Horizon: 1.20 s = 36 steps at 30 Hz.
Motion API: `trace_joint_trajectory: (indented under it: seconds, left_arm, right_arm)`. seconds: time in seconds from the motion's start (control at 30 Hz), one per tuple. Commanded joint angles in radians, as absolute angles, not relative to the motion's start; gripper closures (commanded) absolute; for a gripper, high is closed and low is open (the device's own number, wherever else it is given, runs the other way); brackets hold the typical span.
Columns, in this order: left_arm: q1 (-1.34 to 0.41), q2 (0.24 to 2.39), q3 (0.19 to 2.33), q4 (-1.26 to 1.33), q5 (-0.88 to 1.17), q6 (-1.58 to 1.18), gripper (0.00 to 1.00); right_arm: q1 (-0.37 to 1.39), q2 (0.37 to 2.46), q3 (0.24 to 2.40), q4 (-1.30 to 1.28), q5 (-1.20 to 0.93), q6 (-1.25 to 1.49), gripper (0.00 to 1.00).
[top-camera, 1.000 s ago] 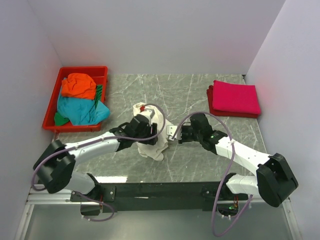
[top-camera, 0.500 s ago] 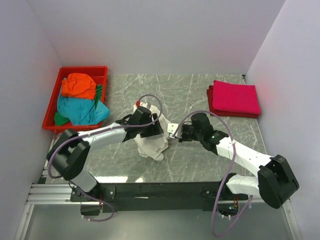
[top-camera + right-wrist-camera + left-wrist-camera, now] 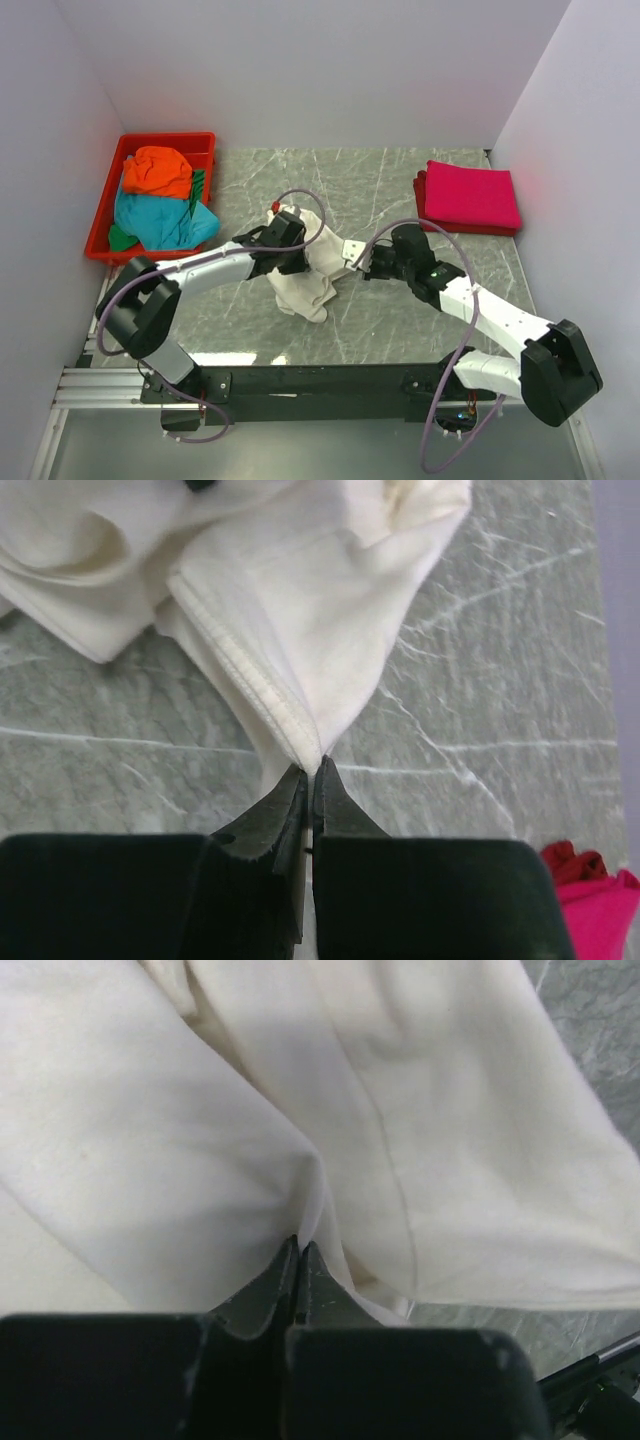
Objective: Fold and stack the t-shirts
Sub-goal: Flatten the tshirt out
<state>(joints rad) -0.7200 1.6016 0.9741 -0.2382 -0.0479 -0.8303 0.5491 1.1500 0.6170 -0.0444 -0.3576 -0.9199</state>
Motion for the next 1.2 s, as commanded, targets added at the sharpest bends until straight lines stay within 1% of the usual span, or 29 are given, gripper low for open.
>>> trace_joint_trajectory:
  seconds: [0.0,0.07,0.13,0.27,0.4,0.47,0.53,0.57,0.63,0.8,0.97,1.1,1.13,1.17]
  left_arm:
    - [-0.7,1.496,0.953,-0.226,-0.066,-0.72,1.0]
    - [-0.686,1.418,0.946,-0.21,-0.034,-0.657,1.0]
    - [-0.666,1.326,0.948,-0.189,0.034,-0.531,1.0]
    - [-0.655,1.191,1.0,-0.201,0.115,-0.368,1.0]
    - [-0.65,1.134,1.142,-0.25,0.213,-0.244,1.0]
    - [-0.65,1.127,1.202,-0.281,0.302,-0.223,1.0]
    - [-0.65,1.132,1.291,-0.302,0.351,-0.213,1.0]
    - [-0.65,1.134,1.32,-0.31,0.414,-0.213,1.0]
    - [-0.652,1.141,1.405,-0.321,0.454,-0.228,0.99]
    - [-0.663,1.138,1.54,-0.319,0.613,-0.29,0.99]
    - [-0.684,1.072,1.588,-0.333,0.6,-0.305,0.99]
    - [-0.684,0.976,1.533,-0.402,0.439,-0.27,1.0]
    - [-0.684,0.93,1.511,-0.411,0.346,-0.264,0.99]
    - [-0.684,0.904,1.462,-0.419,0.309,-0.256,0.99]
  right_arm:
    - [0.508,1.085,0.682,-0.02,-0.341,-0.873,1.0]
    - [0.468,1.071,0.721,-0.043,-0.331,-0.842,1.0]
    - [0.418,1.066,0.796,-0.083,-0.334,-0.795,1.0]
    - [0.333,1.055,0.925,-0.146,-0.347,-0.723,1.0]
    - [0.256,1.032,1.058,-0.199,-0.359,-0.657,1.0]
    - [0.233,1.013,1.097,-0.225,-0.362,-0.638,1.0]
    - [0.193,0.996,1.164,-0.259,-0.353,-0.621,1.0]
    - [0.178,0.991,1.214,-0.27,-0.348,-0.617,1.0]
    - [0.14,0.983,1.273,-0.311,-0.344,-0.606,1.0]
    - [0.068,0.988,1.498,-0.39,-0.307,-0.589,1.0]
    - [0.005,1.009,1.687,-0.449,-0.305,-0.581,1.0]
    - [-0.028,1.014,1.75,-0.485,-0.324,-0.592,1.0]
    - [-0.028,1.012,1.753,-0.491,-0.327,-0.595,1.0]
    - [-0.029,1.014,1.756,-0.494,-0.328,-0.595,1.0]
